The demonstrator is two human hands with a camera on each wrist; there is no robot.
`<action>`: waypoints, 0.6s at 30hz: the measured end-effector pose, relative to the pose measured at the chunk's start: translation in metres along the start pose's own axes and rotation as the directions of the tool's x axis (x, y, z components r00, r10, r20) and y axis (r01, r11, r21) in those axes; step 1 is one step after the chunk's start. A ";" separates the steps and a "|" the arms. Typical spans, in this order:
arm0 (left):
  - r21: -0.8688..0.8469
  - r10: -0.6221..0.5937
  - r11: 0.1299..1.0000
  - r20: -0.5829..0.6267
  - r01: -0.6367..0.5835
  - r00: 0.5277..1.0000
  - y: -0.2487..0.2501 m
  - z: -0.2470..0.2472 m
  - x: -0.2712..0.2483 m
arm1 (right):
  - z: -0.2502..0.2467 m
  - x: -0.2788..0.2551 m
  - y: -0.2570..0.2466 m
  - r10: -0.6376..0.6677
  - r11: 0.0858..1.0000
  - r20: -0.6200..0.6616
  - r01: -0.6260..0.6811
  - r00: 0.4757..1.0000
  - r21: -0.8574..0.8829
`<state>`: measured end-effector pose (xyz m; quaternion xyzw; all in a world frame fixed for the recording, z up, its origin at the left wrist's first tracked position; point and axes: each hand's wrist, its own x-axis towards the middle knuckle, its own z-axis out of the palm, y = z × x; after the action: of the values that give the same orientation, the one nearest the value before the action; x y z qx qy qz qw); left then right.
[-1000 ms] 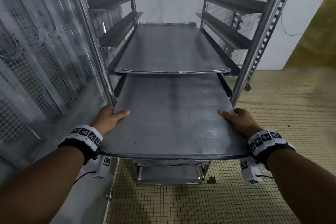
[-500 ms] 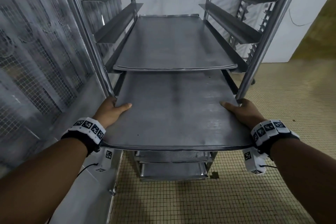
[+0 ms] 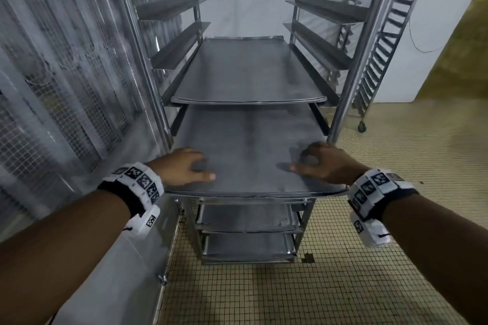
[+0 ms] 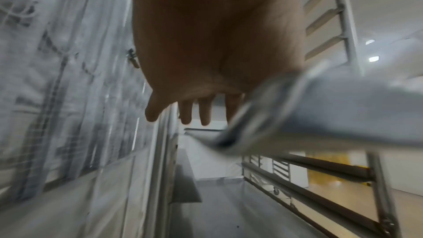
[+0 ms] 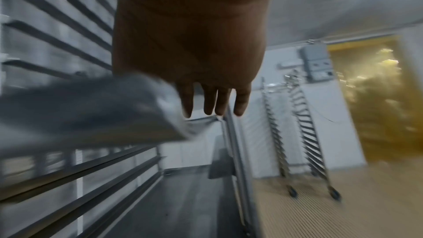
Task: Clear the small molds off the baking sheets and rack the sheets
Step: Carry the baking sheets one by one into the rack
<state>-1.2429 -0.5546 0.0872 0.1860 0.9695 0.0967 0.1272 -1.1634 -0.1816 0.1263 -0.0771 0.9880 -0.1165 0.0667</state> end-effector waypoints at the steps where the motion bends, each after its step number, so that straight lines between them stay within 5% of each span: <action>1: 0.033 0.028 0.999 0.027 -0.029 0.999 0.016 0.001 -0.006 | 0.006 0.000 -0.007 -0.051 0.998 0.022 0.052 0.998 -0.035; 4: 0.069 0.078 0.994 0.052 -0.082 0.996 0.050 0.011 -0.023 | 0.027 -0.003 -0.025 -0.128 0.984 0.067 0.135 0.989 -0.112; 9: 0.086 0.148 0.986 -0.086 -0.141 0.985 0.068 0.039 -0.052 | 0.061 -0.023 -0.021 -0.165 0.982 -0.097 0.155 0.981 -0.107; 18: 0.210 -0.003 0.974 -0.361 0.085 0.933 0.047 0.080 -0.082 | 0.102 -0.065 0.005 -0.075 0.990 -0.396 0.019 0.915 -0.143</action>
<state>-1.1308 -0.5323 0.0395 0.1564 0.9850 0.0171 -0.0709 -1.0852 -0.1883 0.0342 -0.0795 0.9842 -0.0635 -0.1452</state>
